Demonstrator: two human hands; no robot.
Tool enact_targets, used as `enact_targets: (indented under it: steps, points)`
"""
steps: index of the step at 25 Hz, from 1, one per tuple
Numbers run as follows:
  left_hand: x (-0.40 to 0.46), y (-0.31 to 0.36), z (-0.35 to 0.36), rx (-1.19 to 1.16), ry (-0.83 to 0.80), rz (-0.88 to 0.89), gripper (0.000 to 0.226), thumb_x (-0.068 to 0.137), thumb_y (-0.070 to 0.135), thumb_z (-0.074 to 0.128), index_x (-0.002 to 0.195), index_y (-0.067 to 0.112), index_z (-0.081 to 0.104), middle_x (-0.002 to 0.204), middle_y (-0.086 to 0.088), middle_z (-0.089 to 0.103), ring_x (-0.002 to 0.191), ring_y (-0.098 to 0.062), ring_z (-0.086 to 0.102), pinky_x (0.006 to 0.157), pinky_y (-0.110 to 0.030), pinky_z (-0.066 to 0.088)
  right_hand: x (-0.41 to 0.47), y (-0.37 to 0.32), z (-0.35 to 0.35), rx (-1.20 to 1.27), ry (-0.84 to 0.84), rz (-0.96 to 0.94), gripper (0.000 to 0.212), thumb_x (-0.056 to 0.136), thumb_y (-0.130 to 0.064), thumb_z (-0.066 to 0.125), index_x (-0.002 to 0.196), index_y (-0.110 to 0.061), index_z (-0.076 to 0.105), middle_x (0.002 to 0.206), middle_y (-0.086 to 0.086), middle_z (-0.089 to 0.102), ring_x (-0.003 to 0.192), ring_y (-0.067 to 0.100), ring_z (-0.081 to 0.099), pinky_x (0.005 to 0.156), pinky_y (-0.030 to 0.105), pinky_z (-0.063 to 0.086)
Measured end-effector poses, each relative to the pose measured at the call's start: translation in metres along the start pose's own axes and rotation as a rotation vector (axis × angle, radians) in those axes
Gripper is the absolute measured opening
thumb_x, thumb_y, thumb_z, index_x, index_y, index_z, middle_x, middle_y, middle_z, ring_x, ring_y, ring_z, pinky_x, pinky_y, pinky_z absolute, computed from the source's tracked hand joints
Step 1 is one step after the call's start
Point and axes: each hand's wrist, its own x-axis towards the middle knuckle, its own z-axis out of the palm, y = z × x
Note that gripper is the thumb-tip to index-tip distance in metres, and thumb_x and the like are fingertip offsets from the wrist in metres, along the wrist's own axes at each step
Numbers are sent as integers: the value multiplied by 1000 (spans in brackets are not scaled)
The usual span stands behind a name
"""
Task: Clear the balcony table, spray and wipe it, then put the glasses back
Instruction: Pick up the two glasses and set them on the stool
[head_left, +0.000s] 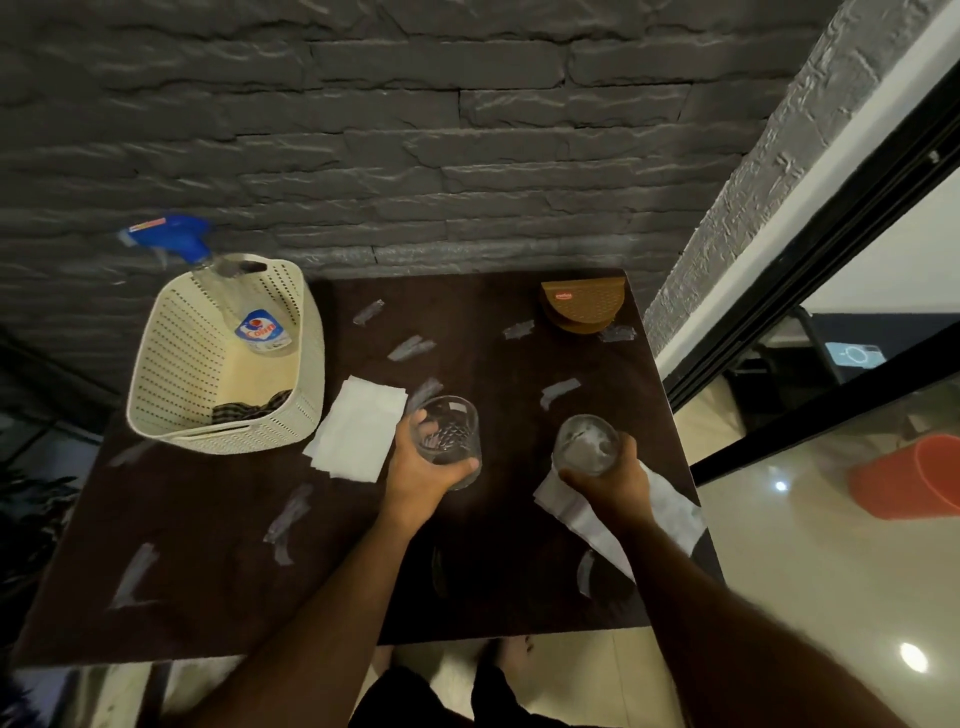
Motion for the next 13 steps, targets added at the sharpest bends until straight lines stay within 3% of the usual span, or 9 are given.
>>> enact_targets:
  steps: [5,9,13]
  points:
    - [-23,3,-21,-43,118,93,96,49,30,93,128,32,40,119,7,59,109,-12,58,90,-24,49,-18,-34,18,-4,-27,-157,75,61,-35,90,119,-31,42,112,-8,60,101,10,60,72,16,45]
    - [-39,4,-57,-99,212,128,94,44,34,91,124,37,42,115,14,60,108,-6,59,92,-22,46,-28,-79,54,-67,-140,-228,80,61,-35,89,126,-31,43,120,-9,58,106,9,60,88,28,52]
    - [-72,-13,-125,-146,381,127,97,47,24,94,129,31,42,121,9,61,113,-5,57,97,-22,45,-75,-128,108,-170,-240,-395,79,62,-45,85,126,-37,39,115,-15,52,103,6,55,86,26,45]
